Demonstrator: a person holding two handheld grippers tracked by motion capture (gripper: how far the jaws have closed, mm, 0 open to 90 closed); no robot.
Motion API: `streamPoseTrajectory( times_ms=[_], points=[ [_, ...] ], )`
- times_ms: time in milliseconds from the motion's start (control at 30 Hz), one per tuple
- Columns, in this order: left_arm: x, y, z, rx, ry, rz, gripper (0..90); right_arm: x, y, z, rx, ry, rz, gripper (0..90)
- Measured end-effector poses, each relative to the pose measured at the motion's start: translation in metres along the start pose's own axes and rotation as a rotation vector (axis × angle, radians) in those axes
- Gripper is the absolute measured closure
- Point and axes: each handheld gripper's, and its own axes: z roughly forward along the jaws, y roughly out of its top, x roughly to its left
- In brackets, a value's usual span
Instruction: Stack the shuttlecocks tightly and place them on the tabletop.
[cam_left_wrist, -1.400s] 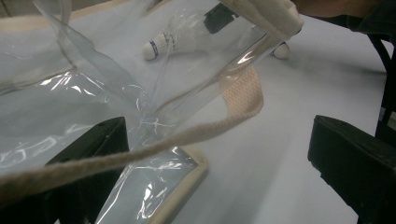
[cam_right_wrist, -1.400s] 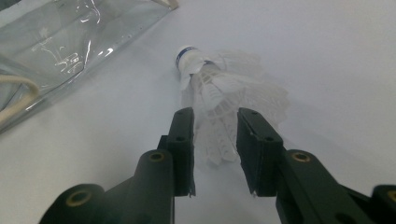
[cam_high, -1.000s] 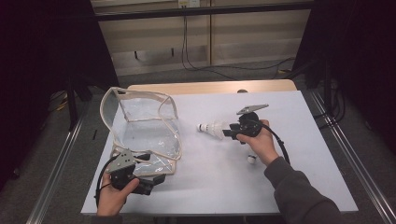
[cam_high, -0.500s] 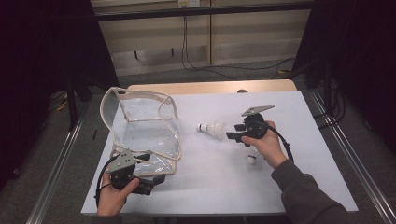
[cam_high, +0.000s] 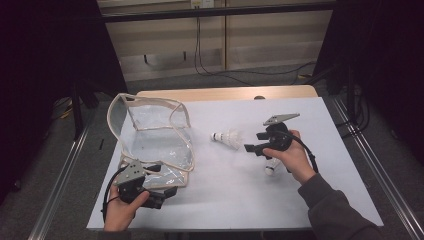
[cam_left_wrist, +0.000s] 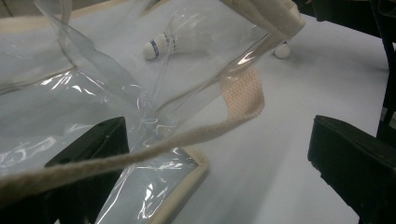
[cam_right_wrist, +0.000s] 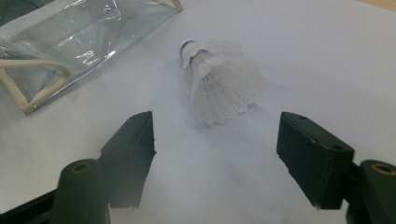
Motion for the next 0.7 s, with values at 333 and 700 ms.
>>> streamPoseTrajectory(
  times_ms=[333, 700],
  points=[
    [0.000, 0.000, 0.000, 0.003, 0.002, 0.006, 5.2, -0.005, -0.005, -0.011, -0.013, -0.013, 0.011, 21.7],
    [0.000, 0.000, 0.000, 0.001, 0.001, 0.005, 5.2, -0.013, -0.019, -0.024, -0.022, -0.025, 0.033, 17.7]
  ],
)
